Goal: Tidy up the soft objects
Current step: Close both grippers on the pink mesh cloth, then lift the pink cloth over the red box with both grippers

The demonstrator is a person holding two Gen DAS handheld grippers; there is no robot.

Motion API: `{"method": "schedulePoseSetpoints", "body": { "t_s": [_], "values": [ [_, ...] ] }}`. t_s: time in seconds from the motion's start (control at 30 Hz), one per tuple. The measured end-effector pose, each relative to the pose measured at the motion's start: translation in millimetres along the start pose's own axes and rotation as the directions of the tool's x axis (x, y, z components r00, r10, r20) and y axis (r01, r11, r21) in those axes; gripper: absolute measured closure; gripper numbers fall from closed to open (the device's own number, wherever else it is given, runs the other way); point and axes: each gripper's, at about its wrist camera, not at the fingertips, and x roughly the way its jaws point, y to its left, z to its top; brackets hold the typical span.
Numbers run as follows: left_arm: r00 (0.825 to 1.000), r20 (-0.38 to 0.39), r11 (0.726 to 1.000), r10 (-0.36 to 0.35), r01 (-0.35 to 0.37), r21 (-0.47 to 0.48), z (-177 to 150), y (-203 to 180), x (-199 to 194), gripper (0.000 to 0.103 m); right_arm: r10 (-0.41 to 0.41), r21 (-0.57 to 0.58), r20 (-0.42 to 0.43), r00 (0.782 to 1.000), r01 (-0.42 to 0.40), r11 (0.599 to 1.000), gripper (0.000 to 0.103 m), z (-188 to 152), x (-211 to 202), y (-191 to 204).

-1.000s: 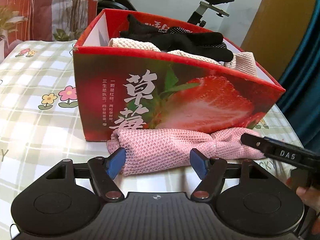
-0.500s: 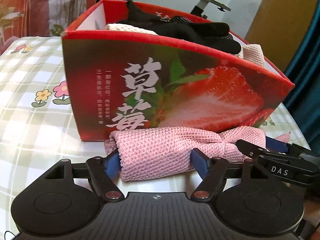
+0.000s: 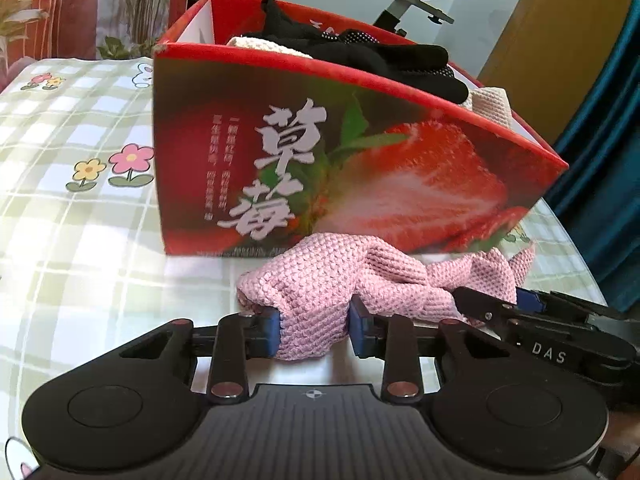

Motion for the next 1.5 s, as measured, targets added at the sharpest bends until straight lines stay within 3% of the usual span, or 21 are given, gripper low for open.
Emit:
{"method": "schedulePoseSetpoints", "body": {
  "t_s": [0.67,0.9,1.27,1.5],
  "values": [
    [1.000,-0.026,0.995,-0.010,0.008,-0.103,-33.9,25.6,-37.5,0.068,0.123,0.034,-0.062,0.990,-0.121,0.992,0.063,-20.2,-27.6,11.6],
    [0.999,-0.011,0.989,-0.044,0.042,-0.138,-35.3,31.5,-33.2,0.068,0.127,0.040,-0.054,0.990,-0.125,0.991,0.065,-21.8,-28.5,10.5],
    [0.998,0.004,0.986,-0.057,0.057,-0.155,-38.5,34.2,-35.9,0.068,0.183,0.118,-0.052,0.982,-0.176,0.977,0.076,-24.5,-30.5,5.6],
    [0.995,0.059,0.983,-0.085,0.093,-0.161,-38.5,31.7,-47.1,0.068,0.209,0.128,0.012,0.978,-0.209,0.970,0.080,-22.2,-39.0,6.8]
  ]
}}
